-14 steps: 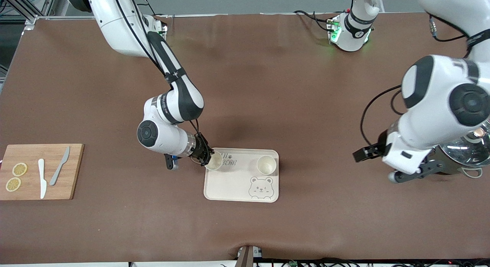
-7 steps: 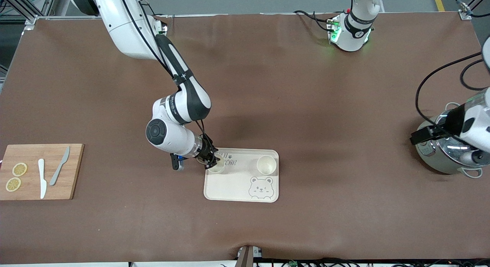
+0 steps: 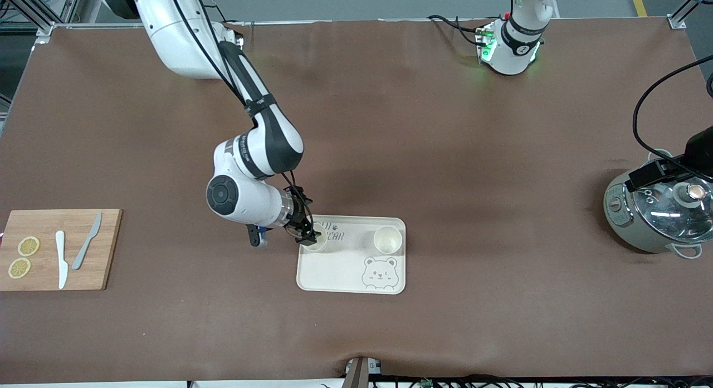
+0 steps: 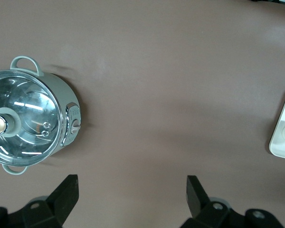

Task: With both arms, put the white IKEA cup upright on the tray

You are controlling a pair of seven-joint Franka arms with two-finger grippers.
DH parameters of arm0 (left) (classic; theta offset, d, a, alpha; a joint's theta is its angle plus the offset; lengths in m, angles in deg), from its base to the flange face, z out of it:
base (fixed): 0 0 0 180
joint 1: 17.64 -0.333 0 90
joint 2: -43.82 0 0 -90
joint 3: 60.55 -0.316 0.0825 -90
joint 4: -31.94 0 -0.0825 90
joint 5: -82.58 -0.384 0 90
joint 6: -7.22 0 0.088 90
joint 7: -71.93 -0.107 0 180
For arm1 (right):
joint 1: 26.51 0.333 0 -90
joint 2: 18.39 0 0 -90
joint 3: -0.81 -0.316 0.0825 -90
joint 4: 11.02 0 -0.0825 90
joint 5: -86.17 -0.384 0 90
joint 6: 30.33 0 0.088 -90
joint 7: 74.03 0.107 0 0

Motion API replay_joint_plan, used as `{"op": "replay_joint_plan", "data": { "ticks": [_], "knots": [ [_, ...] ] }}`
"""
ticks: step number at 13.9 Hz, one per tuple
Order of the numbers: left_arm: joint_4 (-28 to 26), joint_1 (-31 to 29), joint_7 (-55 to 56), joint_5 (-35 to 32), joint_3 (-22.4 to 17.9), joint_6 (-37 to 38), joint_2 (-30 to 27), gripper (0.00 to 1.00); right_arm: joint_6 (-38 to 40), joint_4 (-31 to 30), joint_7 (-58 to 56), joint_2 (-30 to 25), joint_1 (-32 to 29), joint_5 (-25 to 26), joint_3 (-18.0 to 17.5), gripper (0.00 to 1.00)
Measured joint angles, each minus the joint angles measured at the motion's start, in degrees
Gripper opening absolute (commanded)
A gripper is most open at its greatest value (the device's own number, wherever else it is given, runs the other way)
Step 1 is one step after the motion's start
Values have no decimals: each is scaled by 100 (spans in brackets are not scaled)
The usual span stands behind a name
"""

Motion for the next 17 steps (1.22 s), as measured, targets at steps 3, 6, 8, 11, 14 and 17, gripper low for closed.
{"op": "replay_joint_plan", "data": {
  "ticks": [3,6,8,11,14,17],
  "knots": [
    [-9,-34,-9,-4,-1,0,-2,100,396,53,218,-491,-95,191,151,100],
    [-8,-43,-88,-8,-1,0,-30,100,736,61,110,-948,-113,1075,185,100],
    [-7,-43,-138,-8,0,0,-54,100,953,60,0,-1104,-125,1380,195,100],
    [8,-42,-199,-8,5,-1,-133,100,1521,60,-501,-1296,-313,1517,217,100],
    [9,-38,-246,-284,42,1,-295,100,2436,45,-1876,-1639,-947,1530,245,100],
    [6,-31,-463,-376,73,102,-420,100,2920,-239,-3762,-2183,-1622,1838,236,100]
  ]
}}
